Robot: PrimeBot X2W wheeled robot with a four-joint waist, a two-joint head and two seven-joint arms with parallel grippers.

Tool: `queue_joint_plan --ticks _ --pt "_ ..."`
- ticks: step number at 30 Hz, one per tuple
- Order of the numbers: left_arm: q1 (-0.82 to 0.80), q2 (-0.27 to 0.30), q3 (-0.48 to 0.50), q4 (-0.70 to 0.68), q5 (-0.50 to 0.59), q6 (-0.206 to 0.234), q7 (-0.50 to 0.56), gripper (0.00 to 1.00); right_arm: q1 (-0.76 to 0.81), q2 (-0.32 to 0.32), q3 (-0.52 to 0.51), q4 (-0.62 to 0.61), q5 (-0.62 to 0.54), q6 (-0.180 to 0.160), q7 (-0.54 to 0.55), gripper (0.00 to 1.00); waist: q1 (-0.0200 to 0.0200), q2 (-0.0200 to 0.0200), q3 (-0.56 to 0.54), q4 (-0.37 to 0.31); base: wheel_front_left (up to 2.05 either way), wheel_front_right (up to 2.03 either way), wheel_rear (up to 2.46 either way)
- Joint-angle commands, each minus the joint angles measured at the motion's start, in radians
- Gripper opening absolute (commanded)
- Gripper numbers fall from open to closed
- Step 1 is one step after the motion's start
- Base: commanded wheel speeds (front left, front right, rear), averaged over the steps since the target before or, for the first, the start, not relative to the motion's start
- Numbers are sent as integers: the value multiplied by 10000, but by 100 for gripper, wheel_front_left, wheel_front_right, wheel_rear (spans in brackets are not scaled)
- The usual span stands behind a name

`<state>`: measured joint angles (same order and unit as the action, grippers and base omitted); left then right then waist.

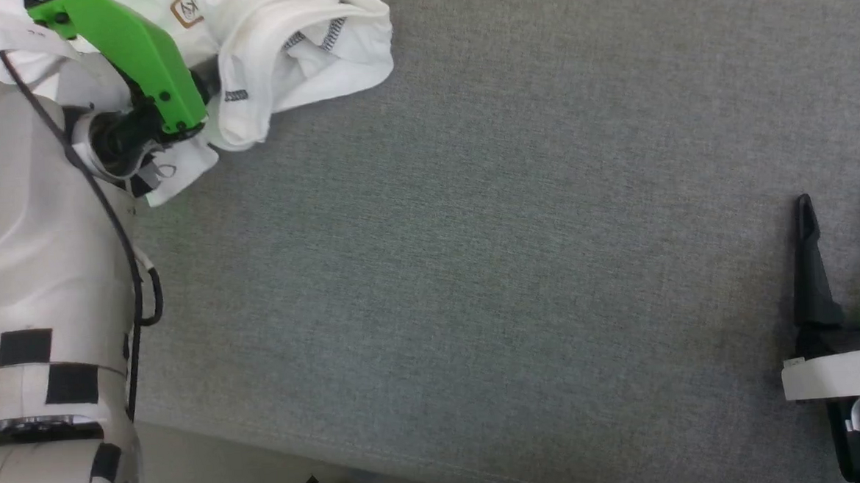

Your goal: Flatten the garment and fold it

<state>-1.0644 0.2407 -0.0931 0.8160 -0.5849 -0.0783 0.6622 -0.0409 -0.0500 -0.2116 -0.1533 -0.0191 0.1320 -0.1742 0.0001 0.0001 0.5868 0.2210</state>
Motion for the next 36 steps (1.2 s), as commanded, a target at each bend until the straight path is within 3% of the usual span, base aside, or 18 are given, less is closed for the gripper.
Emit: queue_joint_plan --ticks 1,5,10,15,23,29,36 --pt "463 -227 -59 195 -9 26 -103 0 -98 -3 -83 -15 -98 -13 74 100 -1 -1 165 -35 0 0 0" --pt "541 -162 216 26 4 161 -1403 0 -94 -3 -105 31 -95 -13 108 100 -1 -1 -2 64 0 0 0" --pt "380 185 555 -190 383 511 -3800 0 -79 -3 8 408 49 -13 -22 100 -1 -1 -662 124 0 0 0" --pt "-254 317 636 -469 455 235 -5096 0 -77 -3 135 1062 304 -13 -264 100 -1 -1 -1670 86 0 0 0" --pt "-2047 314 -393 -1444 754 -415 -5655 0 -42 -3 411 2206 850 -13 -663 100 -1 -1 -3444 -506 0 0 0" --pt "-3135 -216 -1455 -2068 189 -515 -5466 0 39 -3 677 2927 1230 -13 -827 100 -1 -1 -4508 -1402 0 0 0" --pt "-2973 -781 -2493 -2346 -881 -521 -5426 0 141 -3 778 3226 1489 -13 -870 100 -1 -1 -5024 -2338 0 0 0"
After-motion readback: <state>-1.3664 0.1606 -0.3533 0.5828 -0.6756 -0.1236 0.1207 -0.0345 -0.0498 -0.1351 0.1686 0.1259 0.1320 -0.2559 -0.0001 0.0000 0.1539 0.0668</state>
